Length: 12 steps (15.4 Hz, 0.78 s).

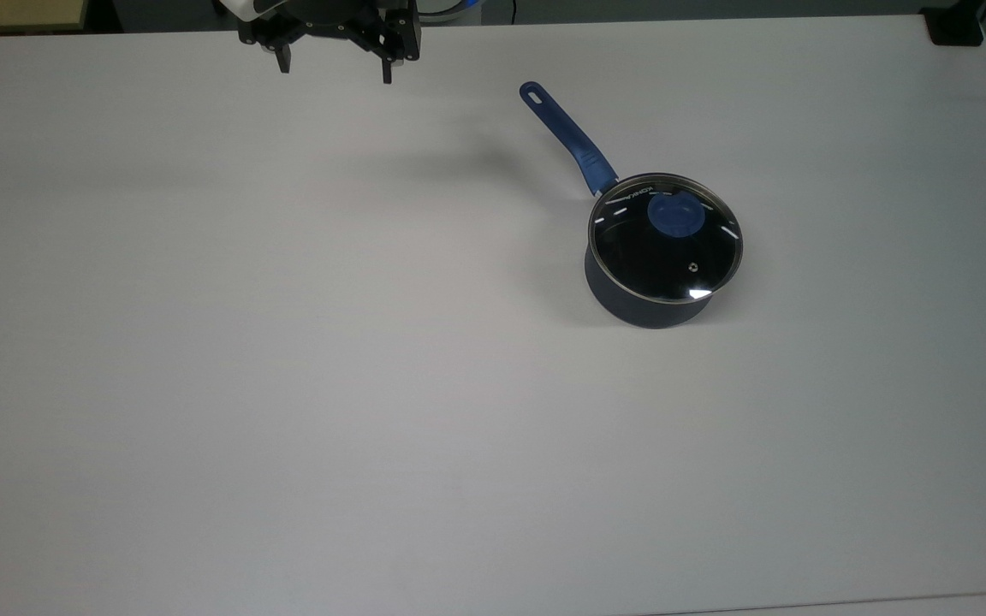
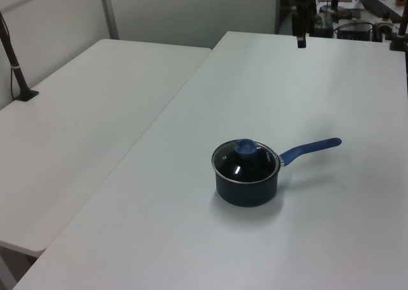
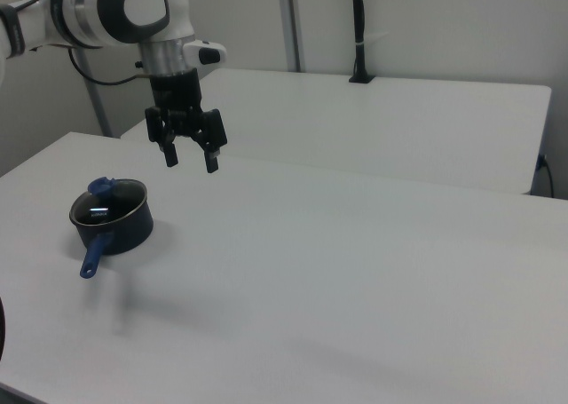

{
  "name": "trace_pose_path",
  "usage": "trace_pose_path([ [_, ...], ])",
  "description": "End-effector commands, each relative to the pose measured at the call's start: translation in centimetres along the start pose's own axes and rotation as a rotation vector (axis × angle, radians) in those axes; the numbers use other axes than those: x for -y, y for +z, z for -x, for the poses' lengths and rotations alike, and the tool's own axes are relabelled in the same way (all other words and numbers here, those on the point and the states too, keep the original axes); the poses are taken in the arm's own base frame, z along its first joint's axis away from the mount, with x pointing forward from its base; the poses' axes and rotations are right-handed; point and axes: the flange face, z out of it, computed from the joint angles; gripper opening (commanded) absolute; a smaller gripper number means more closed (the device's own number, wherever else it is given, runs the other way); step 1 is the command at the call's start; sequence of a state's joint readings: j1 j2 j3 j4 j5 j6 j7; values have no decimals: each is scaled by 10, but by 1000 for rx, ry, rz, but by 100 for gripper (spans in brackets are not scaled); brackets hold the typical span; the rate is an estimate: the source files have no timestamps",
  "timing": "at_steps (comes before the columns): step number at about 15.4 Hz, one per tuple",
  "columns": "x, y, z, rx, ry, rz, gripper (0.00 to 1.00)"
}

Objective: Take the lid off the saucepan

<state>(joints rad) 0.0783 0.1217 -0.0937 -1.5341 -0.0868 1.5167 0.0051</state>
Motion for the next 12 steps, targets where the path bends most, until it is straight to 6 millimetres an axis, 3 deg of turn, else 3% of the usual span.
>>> trace_pose_path([
  [1, -4, -1, 3, -6, -2, -18, 100],
  [12, 3, 8, -6, 5, -3, -18, 100],
])
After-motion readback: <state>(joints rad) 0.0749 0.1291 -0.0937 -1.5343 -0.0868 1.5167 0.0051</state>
